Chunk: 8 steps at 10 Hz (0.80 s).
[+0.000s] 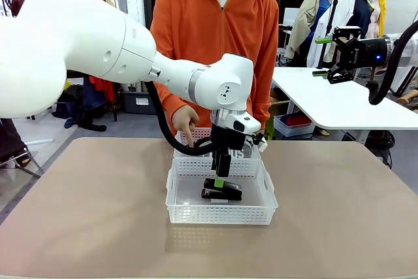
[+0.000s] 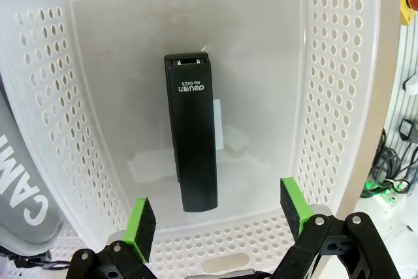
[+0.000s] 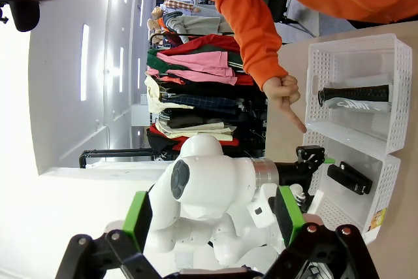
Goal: Distribute items into two baskets.
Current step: Place the picked Stapler into the Organizing basket as instructed by the person.
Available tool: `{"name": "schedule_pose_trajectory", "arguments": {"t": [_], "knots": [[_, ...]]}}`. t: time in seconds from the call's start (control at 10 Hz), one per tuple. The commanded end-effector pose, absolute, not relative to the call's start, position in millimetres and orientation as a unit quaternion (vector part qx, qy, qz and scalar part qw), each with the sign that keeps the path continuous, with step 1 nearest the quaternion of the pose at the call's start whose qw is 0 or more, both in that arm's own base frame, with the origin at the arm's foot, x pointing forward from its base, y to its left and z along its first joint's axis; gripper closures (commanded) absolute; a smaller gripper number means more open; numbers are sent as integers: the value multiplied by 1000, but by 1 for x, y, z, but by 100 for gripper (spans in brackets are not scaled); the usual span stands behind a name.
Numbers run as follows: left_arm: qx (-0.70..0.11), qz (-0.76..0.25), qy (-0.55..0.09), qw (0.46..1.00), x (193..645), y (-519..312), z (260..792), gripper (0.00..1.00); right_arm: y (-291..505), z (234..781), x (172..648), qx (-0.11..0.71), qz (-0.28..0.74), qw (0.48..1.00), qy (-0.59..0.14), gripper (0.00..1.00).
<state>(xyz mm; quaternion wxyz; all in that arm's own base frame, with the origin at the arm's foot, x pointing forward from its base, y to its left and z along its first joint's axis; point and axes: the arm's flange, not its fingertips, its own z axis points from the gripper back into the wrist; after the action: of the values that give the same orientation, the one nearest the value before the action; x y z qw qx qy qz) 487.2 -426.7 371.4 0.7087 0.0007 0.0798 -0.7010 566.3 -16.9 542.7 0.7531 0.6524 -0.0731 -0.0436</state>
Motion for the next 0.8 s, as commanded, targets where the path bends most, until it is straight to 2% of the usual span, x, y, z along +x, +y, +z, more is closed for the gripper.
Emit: {"name": "schedule_pose_trajectory", "arguments": {"t": [0.0,0.4,0.7], "knots": [[-13,-703,83,706,480,-417,380,0,-17,545,566,654,-43,751,-76,0],[-3,-696,72,714,477,-415,395,0,-17,545,566,654,-43,751,-76,0],[-4,-697,79,713,485,-423,386,0,-17,545,566,654,-43,751,-76,0]]}}
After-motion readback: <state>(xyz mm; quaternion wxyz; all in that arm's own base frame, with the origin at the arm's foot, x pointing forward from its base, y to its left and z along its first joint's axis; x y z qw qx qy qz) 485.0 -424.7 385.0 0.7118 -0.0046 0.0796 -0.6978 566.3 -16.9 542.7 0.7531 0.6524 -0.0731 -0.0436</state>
